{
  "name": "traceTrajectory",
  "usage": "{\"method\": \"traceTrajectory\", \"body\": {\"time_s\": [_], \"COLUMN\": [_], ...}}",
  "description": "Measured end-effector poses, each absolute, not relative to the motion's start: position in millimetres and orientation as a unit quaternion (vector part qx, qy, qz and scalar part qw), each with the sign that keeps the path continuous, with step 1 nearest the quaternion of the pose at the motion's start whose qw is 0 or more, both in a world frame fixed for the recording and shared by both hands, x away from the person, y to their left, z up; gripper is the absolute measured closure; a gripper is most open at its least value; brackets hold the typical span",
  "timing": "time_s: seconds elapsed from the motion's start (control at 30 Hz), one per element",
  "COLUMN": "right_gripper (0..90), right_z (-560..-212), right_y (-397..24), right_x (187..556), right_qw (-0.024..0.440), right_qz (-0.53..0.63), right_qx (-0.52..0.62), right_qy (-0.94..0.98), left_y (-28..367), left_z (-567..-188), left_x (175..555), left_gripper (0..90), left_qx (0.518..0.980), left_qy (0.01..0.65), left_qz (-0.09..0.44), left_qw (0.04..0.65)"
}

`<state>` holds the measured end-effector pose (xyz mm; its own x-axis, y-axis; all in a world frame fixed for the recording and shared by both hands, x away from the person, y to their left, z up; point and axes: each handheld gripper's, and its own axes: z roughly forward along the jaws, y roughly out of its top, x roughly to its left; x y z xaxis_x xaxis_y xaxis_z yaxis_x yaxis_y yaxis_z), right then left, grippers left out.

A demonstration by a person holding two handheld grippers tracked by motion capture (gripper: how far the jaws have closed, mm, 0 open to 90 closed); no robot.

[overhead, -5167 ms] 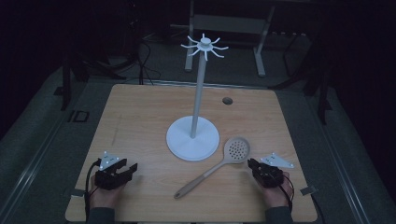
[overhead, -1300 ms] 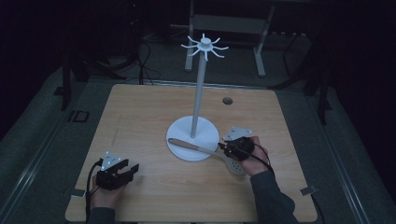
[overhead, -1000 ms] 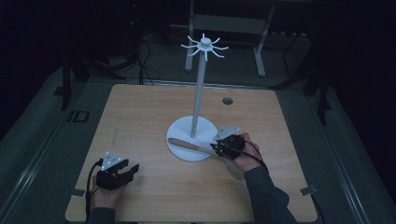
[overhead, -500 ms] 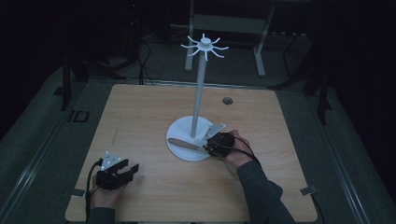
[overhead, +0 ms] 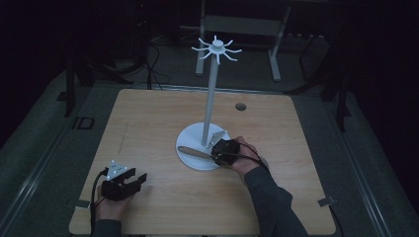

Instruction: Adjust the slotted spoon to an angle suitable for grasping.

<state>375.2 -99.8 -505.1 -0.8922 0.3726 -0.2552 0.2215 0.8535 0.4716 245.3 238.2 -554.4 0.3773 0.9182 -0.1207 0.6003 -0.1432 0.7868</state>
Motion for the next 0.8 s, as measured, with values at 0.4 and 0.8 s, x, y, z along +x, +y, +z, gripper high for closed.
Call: {"method": "traceTrajectory", "body": {"time_s": [0.4,0.8], "right_gripper": [61.3,67.1], "right_z": [-519,-531], "right_y": [-89,-79], "right_x": [385,391], "right_qw": [0.148,0.129], "right_qz": [0.209,0.199], "right_qx": [0.153,0.15], "right_qy": [0.954,0.96], "left_y": [239,240], "left_z": [-554,-554], "left_x": [245,245], "left_gripper": [48.4,48.4], "left_qx": [0.728,0.729], "left_qy": [0.521,0.52], "left_qz": [0.2,0.2], "left_qw": [0.397,0.398]}}
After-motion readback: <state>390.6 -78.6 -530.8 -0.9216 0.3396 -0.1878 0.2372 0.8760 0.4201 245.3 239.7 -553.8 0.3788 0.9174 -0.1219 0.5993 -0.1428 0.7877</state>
